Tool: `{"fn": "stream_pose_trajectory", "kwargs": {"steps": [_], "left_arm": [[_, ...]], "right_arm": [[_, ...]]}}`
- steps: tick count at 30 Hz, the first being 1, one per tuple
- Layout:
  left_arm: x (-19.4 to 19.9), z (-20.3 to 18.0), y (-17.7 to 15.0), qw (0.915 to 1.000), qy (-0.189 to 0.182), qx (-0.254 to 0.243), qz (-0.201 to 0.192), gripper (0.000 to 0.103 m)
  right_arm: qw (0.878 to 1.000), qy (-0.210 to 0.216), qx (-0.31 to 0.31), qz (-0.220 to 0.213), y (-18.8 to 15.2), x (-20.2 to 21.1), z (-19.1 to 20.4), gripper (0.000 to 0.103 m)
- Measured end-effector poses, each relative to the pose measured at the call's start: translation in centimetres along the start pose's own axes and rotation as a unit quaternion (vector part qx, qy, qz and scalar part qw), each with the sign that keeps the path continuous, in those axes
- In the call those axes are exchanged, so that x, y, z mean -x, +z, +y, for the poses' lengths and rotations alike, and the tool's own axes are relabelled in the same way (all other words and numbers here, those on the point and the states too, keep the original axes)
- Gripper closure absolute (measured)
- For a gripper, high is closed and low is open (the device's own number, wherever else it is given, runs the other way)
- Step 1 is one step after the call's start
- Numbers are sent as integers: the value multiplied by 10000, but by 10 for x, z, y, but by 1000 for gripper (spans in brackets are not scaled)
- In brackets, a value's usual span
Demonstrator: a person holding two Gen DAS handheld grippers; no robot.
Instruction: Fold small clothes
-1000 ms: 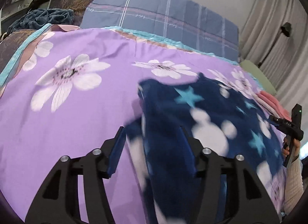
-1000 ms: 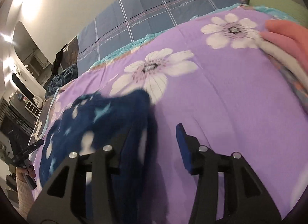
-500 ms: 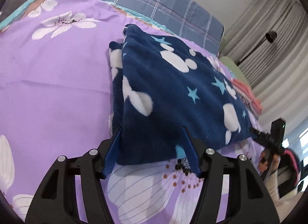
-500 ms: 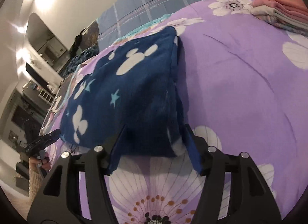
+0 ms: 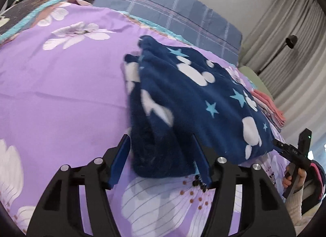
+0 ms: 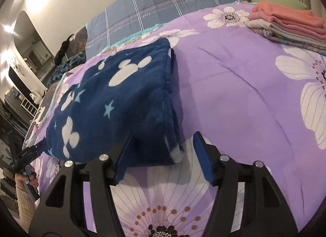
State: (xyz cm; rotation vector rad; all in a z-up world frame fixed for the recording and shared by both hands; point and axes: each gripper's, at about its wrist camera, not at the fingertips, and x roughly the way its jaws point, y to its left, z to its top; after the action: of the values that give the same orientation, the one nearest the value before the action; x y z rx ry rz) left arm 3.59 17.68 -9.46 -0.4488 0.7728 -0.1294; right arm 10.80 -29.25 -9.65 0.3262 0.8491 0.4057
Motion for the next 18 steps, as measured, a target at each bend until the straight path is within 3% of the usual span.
{"fn": "stream_pose_trajectory", "kwargs": {"steps": [2,3,4,7,9,10,15,18], "left_arm": [[-7,-3,2,10000,-27,-3,2,44],[-9,-5,2,10000,-81,-47,22,65],[-9,-8,3,9999,-67,-102,-8,75],[3,-12,0,9997,149,-196,-71,90],[7,-11,-5,9987,404,-300,24,94],[3,-8,-11,9957,812,-421,120,94],[-8,-3,-25,9946,952,-410,65,93],[-6,-21,-23,9868,1356,-882,53,93]], "right_arm": [[9998,100,-156,64,2,-6,-2,42],[9995,126,-261,83,4,-10,-4,42],[9993,118,-327,115,5,-14,-4,42],[9987,-57,-382,344,5,-24,-4,43],[9987,-56,-335,367,4,-25,-5,44],[9988,-62,-322,371,4,-26,-6,45],[9990,-185,-229,334,3,-28,-3,45],[9992,-323,-7,225,3,-23,3,45]]}}
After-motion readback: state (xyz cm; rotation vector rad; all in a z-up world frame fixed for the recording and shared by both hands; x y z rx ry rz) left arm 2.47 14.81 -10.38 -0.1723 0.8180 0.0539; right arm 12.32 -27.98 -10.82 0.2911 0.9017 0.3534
